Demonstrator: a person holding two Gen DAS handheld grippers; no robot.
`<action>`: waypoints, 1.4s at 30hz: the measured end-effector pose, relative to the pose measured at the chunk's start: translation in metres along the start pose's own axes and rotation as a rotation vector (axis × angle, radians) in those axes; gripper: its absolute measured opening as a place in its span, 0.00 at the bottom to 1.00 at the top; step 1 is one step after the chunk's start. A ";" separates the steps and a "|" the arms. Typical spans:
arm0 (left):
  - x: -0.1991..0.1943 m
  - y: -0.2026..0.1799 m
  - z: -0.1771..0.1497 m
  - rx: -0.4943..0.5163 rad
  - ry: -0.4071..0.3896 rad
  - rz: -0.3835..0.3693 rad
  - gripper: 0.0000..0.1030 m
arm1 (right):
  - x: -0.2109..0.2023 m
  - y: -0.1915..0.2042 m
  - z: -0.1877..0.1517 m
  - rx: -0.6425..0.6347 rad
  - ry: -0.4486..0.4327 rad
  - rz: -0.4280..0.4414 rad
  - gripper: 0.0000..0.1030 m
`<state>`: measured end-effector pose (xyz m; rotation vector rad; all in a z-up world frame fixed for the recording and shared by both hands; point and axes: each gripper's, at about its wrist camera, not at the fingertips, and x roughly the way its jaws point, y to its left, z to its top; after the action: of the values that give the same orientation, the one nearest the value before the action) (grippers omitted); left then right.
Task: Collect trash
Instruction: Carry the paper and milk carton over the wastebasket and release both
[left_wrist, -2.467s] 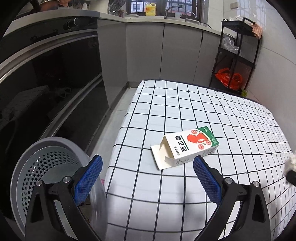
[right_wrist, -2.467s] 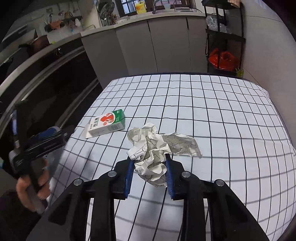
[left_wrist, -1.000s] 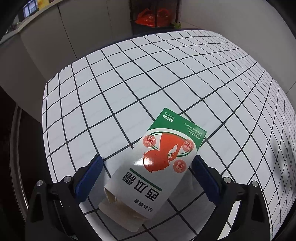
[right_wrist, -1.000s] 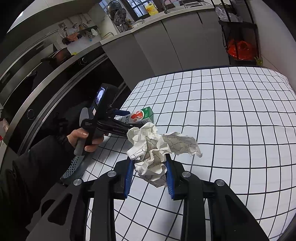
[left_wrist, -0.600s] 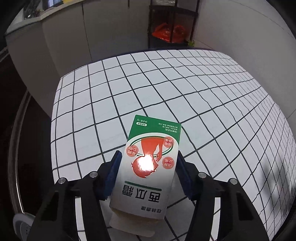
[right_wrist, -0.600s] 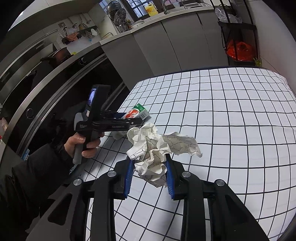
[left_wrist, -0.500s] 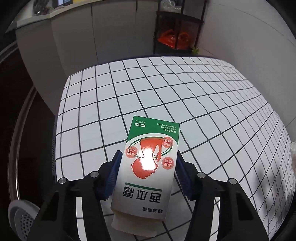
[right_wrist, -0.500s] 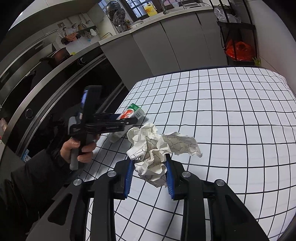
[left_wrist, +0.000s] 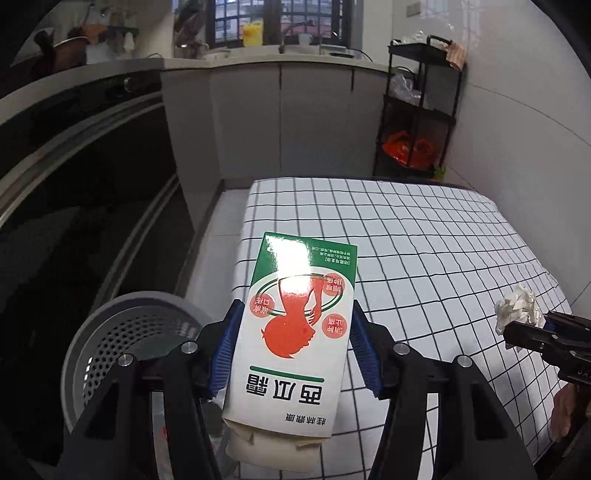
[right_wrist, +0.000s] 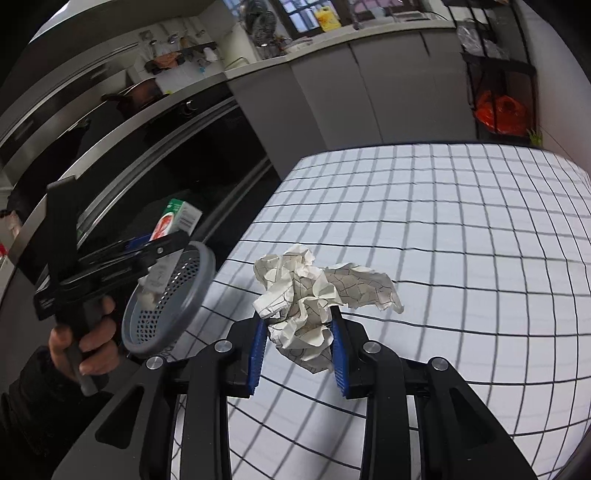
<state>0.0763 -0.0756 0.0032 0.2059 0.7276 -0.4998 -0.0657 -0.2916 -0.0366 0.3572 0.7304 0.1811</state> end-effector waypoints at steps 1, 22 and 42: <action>-0.008 0.005 -0.003 -0.008 -0.008 0.019 0.53 | 0.001 0.008 0.001 -0.014 -0.003 0.005 0.29; -0.034 0.137 -0.074 -0.273 0.037 0.288 0.53 | 0.132 0.180 0.022 -0.244 0.095 0.158 0.30; -0.043 0.156 -0.077 -0.347 0.000 0.352 0.71 | 0.185 0.196 0.034 -0.262 0.111 0.163 0.60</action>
<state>0.0828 0.1020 -0.0227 0.0067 0.7474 -0.0347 0.0851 -0.0665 -0.0531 0.1564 0.7766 0.4488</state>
